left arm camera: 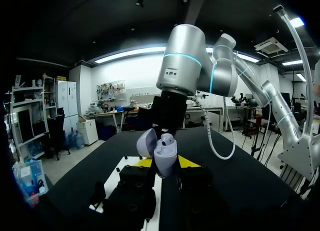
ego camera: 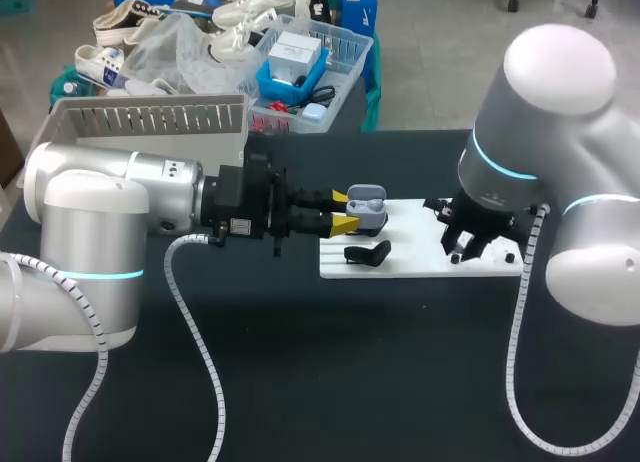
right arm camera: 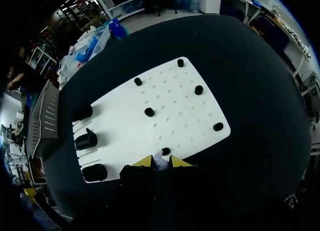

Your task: Pick up each earbud case from the left stands, insert the matching earbuds, close the lid, and place the case in the box.

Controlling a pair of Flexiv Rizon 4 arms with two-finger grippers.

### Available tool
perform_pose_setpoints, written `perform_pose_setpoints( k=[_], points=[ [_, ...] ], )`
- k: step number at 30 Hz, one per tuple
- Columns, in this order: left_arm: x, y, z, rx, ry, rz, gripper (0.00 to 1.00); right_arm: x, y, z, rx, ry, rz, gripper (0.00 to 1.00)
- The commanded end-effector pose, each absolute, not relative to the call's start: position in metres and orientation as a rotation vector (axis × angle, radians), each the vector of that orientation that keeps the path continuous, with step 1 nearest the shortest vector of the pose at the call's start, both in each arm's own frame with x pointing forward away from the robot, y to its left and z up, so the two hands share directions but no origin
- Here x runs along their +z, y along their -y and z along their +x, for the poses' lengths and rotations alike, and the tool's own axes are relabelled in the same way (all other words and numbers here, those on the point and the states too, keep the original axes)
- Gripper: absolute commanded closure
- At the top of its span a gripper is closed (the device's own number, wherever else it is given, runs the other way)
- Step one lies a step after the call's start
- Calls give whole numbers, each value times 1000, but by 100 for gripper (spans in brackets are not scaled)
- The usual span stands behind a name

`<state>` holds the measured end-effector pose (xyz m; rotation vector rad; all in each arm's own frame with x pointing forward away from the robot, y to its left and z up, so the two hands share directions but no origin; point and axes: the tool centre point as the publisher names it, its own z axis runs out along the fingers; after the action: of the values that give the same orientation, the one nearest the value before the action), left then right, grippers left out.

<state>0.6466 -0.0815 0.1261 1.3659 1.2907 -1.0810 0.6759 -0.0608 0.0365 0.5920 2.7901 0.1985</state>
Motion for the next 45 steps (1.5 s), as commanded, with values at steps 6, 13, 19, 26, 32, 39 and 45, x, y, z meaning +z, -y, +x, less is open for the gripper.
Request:
perform_pose_setpoints(
  k=[6, 13, 19, 26, 32, 39, 45],
  points=[
    [126, 82, 646, -1078, -1292, 1364, 100, 85, 75, 646, 201, -2729, 544, 100],
    [126, 82, 646, -1078, -1292, 1364, 100, 130, 77, 626, 190, -2681, 433, 100],
    [126, 82, 646, -1078, -1292, 1364, 100, 176, 66, 607, 216, -2631, 275, 100],
    [126, 82, 646, -1078, -1292, 1364, 100, 211, 49, 593, 231, -2613, 98, 100],
    [126, 82, 646, -1078, -1292, 1364, 100, 228, 37, 590, 250, -2627, -13, 100],
    [126, 82, 646, -1078, -1292, 1364, 100, 246, 15, 589, 262, -2638, -149, 100],
    [126, 82, 646, -1078, -1292, 1364, 100, 246, -9, 596, 266, -2674, -269, 100]
  ],
)
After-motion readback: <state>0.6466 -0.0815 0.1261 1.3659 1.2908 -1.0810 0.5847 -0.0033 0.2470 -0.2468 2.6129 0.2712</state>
